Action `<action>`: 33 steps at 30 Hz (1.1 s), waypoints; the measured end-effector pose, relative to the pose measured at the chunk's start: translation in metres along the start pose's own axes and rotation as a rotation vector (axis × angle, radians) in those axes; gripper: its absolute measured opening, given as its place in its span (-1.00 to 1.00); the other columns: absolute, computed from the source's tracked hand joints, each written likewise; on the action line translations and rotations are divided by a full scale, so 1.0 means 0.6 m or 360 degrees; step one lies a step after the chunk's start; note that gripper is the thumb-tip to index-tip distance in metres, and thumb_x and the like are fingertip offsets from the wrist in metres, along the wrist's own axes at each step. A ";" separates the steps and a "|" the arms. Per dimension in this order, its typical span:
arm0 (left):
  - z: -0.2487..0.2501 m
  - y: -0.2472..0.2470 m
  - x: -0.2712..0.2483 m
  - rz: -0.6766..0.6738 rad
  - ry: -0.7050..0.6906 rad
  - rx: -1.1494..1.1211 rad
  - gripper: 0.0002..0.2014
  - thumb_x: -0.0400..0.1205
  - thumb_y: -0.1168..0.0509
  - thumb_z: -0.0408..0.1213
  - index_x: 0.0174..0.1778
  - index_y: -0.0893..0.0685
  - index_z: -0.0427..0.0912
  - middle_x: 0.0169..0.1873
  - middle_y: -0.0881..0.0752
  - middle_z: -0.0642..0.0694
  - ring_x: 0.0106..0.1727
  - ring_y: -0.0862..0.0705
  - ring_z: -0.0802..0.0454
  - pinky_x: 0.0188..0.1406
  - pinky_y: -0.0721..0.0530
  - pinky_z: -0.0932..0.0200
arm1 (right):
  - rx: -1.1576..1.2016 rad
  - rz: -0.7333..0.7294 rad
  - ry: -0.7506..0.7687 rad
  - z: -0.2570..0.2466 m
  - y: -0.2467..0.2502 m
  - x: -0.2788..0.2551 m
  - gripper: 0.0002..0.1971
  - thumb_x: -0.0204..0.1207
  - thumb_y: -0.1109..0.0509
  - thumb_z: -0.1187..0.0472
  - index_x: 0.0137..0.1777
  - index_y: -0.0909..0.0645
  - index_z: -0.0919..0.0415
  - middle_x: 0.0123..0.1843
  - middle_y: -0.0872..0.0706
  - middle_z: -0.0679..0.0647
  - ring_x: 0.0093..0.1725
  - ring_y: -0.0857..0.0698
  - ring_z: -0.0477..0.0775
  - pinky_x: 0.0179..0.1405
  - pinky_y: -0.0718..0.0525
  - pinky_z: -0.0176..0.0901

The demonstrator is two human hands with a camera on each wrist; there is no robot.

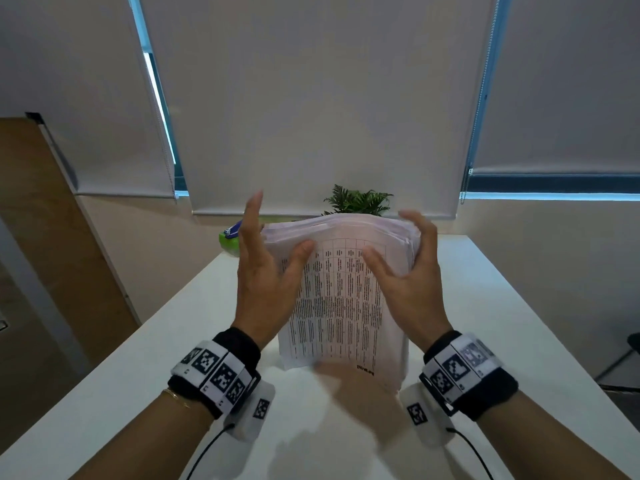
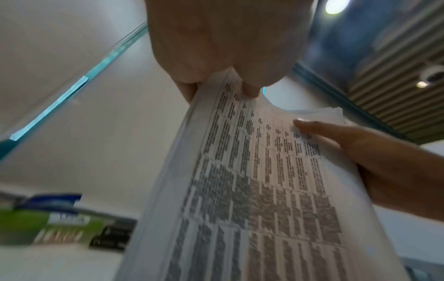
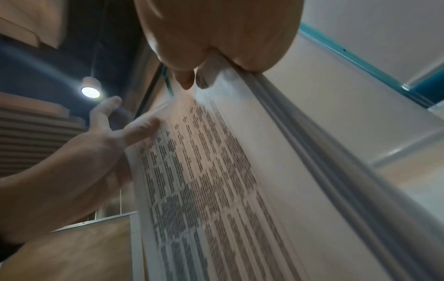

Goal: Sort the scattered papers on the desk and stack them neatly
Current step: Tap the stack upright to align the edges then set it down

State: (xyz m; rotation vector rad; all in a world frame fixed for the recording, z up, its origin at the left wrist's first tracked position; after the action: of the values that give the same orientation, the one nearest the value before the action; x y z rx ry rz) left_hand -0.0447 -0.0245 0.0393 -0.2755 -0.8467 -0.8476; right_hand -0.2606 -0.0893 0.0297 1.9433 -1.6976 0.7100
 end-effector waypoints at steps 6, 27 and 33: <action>0.024 -0.002 0.035 -0.0246 -0.0393 0.0746 -0.61 0.83 -0.27 0.01 0.61 -0.57 0.20 0.37 -0.43 -0.08 -0.03 -0.57 0.29 -0.16 -0.80 0.29 | -0.0204 -0.0025 0.0283 -0.028 0.007 0.033 -0.62 0.69 -0.49 0.16 0.48 -0.60 0.03 0.12 -0.78 -0.31 0.03 -0.83 -0.19 -0.11 -0.88 -0.17; 0.016 -0.008 0.055 -0.0533 -0.0320 0.0819 -0.40 0.79 -0.34 0.03 0.76 -0.34 0.32 0.45 -0.34 -0.09 0.09 -0.66 0.04 -0.12 -0.78 0.26 | 0.0020 -0.0062 0.0134 -0.003 0.016 0.048 -0.72 0.58 -0.60 0.18 0.27 -0.79 0.19 0.10 -0.84 -0.18 0.11 -0.87 -0.06 -0.05 -0.91 0.02; 0.017 -0.014 0.054 -0.0576 -0.0388 0.0825 -0.52 0.81 -0.31 0.00 0.69 -0.49 0.27 0.31 -0.39 0.02 0.10 -0.65 0.09 -0.04 -0.89 0.12 | 0.0080 -0.0015 0.0127 -0.007 0.016 0.046 -0.82 0.61 -0.56 0.21 0.14 -0.79 0.28 -0.01 -0.85 -0.06 -0.01 -0.89 -0.03 -0.22 -0.88 -0.14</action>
State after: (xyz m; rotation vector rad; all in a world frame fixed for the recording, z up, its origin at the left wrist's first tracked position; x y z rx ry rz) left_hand -0.0445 -0.0423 0.0695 0.2437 -1.3359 -0.9042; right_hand -0.2673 -0.1085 0.0511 1.9288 -1.6362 0.8229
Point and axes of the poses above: each hand's wrist, its own x-axis towards the middle knuckle, its own y-axis out of the back of the hand, z = x × y, the point moved 6 cm from there along x, towards the middle knuckle
